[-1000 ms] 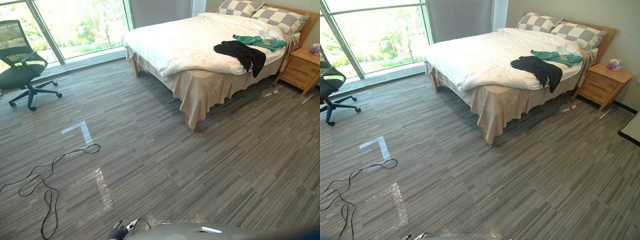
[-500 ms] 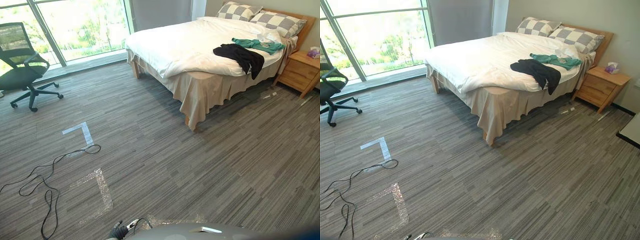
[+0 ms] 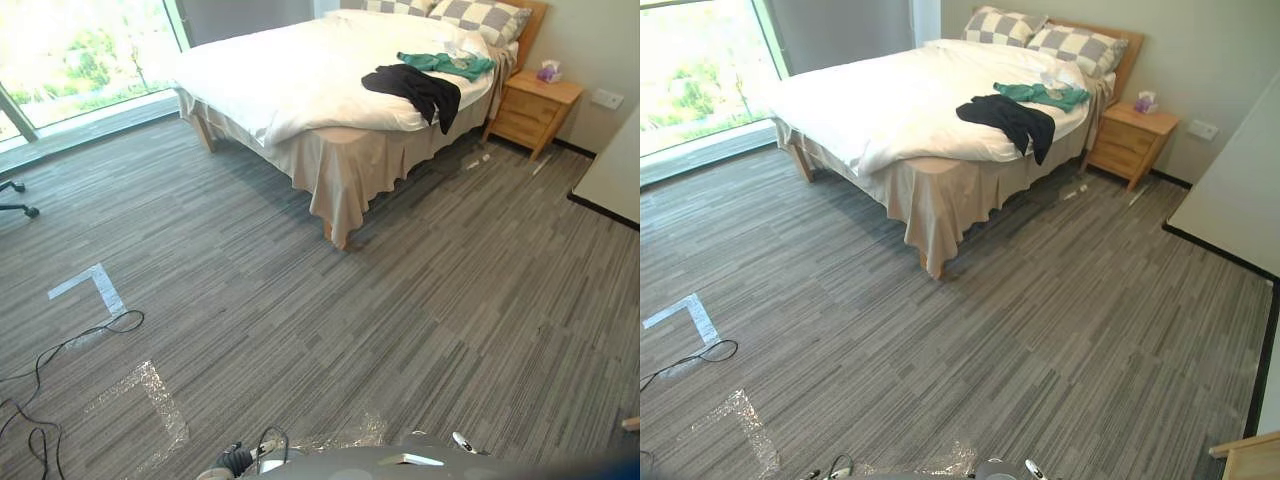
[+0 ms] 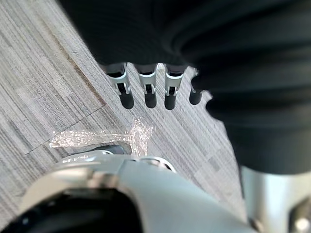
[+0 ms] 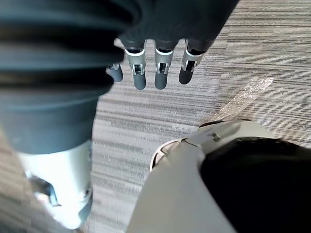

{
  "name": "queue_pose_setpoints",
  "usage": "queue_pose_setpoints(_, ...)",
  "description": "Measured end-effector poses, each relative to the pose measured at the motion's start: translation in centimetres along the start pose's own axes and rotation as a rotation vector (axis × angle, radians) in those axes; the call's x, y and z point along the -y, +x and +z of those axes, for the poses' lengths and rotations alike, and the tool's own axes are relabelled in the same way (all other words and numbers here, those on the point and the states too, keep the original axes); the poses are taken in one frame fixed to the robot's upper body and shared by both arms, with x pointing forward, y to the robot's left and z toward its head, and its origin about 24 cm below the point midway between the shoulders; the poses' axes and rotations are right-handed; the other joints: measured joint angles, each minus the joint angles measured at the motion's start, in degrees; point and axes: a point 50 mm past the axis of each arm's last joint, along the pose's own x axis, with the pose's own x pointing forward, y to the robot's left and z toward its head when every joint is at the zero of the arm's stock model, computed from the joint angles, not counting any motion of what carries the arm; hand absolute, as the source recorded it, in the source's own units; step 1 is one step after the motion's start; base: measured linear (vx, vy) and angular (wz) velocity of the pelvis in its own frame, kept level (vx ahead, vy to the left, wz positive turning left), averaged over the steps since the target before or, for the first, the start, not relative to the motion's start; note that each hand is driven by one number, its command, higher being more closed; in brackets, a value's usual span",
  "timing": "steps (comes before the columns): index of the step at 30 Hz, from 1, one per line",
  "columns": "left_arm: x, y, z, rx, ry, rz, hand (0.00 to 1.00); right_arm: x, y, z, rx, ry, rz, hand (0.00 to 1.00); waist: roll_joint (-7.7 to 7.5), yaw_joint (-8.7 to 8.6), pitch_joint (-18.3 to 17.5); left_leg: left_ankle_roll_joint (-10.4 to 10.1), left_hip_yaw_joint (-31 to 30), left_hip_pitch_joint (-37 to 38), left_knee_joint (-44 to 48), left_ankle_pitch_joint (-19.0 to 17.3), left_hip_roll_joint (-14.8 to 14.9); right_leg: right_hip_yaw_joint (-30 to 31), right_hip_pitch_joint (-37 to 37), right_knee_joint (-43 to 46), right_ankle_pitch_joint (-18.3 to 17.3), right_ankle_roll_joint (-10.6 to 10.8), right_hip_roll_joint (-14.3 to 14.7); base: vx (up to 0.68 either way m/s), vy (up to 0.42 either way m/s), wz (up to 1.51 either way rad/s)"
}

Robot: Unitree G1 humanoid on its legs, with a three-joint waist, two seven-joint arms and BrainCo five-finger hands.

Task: Tidy the bed and pick cloth on bed and put in laundry

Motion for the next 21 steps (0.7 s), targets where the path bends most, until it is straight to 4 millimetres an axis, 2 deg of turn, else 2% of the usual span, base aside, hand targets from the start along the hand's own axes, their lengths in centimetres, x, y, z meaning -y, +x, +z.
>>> queue_pose_setpoints(1,0.0,0.0,0.1,0.005,0.01,0.002,0.0,0.1,0.0,-0.1,-0.004,-0.001,-0.002,0.0,-0.16,-0.1,0.1,-0.4,0.6,0.7,-0.2,-0.2,0.6,-0.4,-1.4,0.0,-0.7,-0.4,-1.3,0.07,-0.096,-0.31)
queue_pose_setpoints(2,-0.4,0.0,0.2,0.012,0.021,0.011,0.0,-0.3,0.0,-0.4,-0.015,-0.003,0.004,0.0,-1.08,0.04,0.3,-1.5,1.3,1.4,-0.4,-0.7,1.0,-0.6,-3.6,0.1,-0.2,0.0,-4.0,0.12,-0.127,-0.31)
queue_pose_setpoints(3,-0.8,0.0,0.2,0.013,0.032,0.021,0.0,-0.4,0.0,-0.6,-0.02,-0.003,0.007,0.0,-1.89,0.13,0.3,-2.5,2.1,2.6,-0.3,-1.3,1.4,-0.6,-5.0,-0.5,1.2,0.6,-6.0,0.25,-0.279,-0.43)
queue_pose_setpoints(4,-1.2,0.0,0.1,0.014,0.063,0.031,0.0,-0.2,-0.2,-1.3,-0.038,0.002,0.002,0.0,-3.06,-0.08,0.1,-4.6,3.5,4.9,0.3,-3.0,2.3,-0.5,-6.0,-2.4,5.4,-0.4,-8.7,0.23,-0.256,-0.38)
queue_pose_setpoints(5,-1.2,0.0,0.1,0.013,0.066,0.031,0.0,-0.1,-0.2,-1.5,-0.044,0.001,0.0,0.0,-3.15,-0.12,0.0,-5.0,3.7,5.5,0.6,-3.6,2.7,-0.8,-6.1,-1.5,6.5,-1.3,-8.9,0.34,-0.313,-0.4)
queue_pose_setpoints(6,-0.9,0.0,0.0,0.007,0.073,0.023,0.0,0.1,-0.2,-1.6,-0.052,-0.001,-0.002,0.0,-2.71,-0.68,-0.2,-4.6,3.9,6.3,0.8,-4.6,4.3,-1.0,-6.6,0.3,4.3,-3.3,-7.6,0.31,-0.238,-0.25)
queue_pose_setpoints(7,-0.6,0.0,-0.1,0.008,0.084,0.017,0.0,0.2,-0.2,-1.6,-0.062,-0.001,-0.005,0.0,-1.45,-1.35,-1.3,-1.9,4.1,6.2,0.8,-5.1,5.1,-1.1,-7.5,1.5,1.4,-2.9,-6.2,0.4,-0.29,-0.31)
queue_pose_setpoints(8,-0.6,0.0,-0.3,0.012,0.086,0.017,0.0,0.4,-0.2,-1.7,-0.07,-0.002,-0.012,0.0,-1.45,-1.43,-1.5,-0.4,3.5,5.8,2.6,-4.0,5.7,-0.8,-8.2,2.2,-0.3,-3.2,-5.4,0.41,-0.272,-0.43)
queue_pose_setpoints(9,-0.5,0.0,0.0,0.027,0.085,0.015,0.0,0.4,-0.1,-1.5,-0.075,0.001,-0.016,0.0,-1.43,-1.35,-1.6,-0.8,1.9,3.5,7.9,-2.2,7.1,-0.3,-8.2,1.9,-1.3,-4.1,-4.3,0.43,-0.299,-0.57)
queue_pose_setpoints(12,0.2,0.0,0.3,0.059,0.046,0.009,0.0,1.2,0.2,-0.4,-0.081,-0.045,-0.034,0.0,1.23,-2.42,-1.5,-2.3,-9.4,-10.4,35.8,4.4,11.5,1.7,-5.0,-2.9,-2.0,-6.2,0.2,0.47,-0.234,-0.51)
queue_pose_setpoints(13,0.6,0.0,0.5,0.086,-0.002,0.013,0.0,1.2,0.4,0.5,-0.067,-0.09,-0.035,0.0,2.54,-2.38,-1.1,-2.4,-12.2,-14.6,47.6,3.7,12.2,3.2,-1.7,-6.1,-1.7,-6.7,2.4,0.34,-0.084,-0.68)
queue_pose_setpoints(15,0.5,-0.1,0.3,0.105,-0.038,0.022,0.0,0.8,0.7,1.4,-0.049,-0.165,-0.028,0.0,2.84,-2.37,-0.7,-2.4,-14.0,-18.4,57.0,1.4,11.0,5.2,4.7,-11.6,-0.9,-6.5,4.4,0.49,-0.073,-0.81)
queue_pose_setpoints(16,0.3,-0.1,0.5,0.121,-0.056,0.025,0.0,0.3,0.9,1.9,-0.038,-0.218,-0.017,0.0,2.41,-2.06,-0.5,-1.9,-14.2,-21.2,57.8,-0.2,8.8,7.0,8.6,-15.3,-0.4,-6.4,4.9,0.53,-0.043,-0.81)
queue_pose_setpoints(17,0.3,-0.1,0.7,0.128,-0.059,0.025,0.0,0.0,1.0,2.2,-0.031,-0.234,-0.013,0.0,2.25,-1.89,-0.4,-1.5,-13.9,-22.5,57.4,-1.0,7.8,8.0,10.0,-16.6,-0.2,-6.3,5.0,0.53,0.009,-0.86)
queue_pose_setpoints(19,0.1,-0.2,1.5,0.173,-0.083,0.024,0.0,-0.7,1.2,3.3,0.001,-0.288,-0.004,0.0,1.35,-0.75,0.6,0.4,-10.9,-28.3,51.0,-4.7,2.8,10.8,15.4,-21.3,0.8,-5.4,3.5,0.44,0.102,-0.78)
queue_pose_setpoints(20,0.0,-0.2,1.7,0.185,-0.089,0.026,0.0,-1.0,1.2,3.6,0.013,-0.299,0.005,0.0,0.84,-0.69,1.1,0.9,-9.5,-29.4,46.8,-5.1,1.1,11.1,16.8,-22.2,0.9,-5.2,2.6,0.48,0.164,-0.64)
queue_pose_setpoints(21,0.0,-0.2,2.1,0.2,-0.089,0.024,0.0,-1.5,1.3,4.1,0.035,-0.314,0.017,0.0,0.61,-0.74,2.0,1.2,-6.8,-30.5,37.2,-4.4,-1.4,11.0,18.8,-22.9,1.0,-4.7,1.2,0.41,0.145,-0.46)
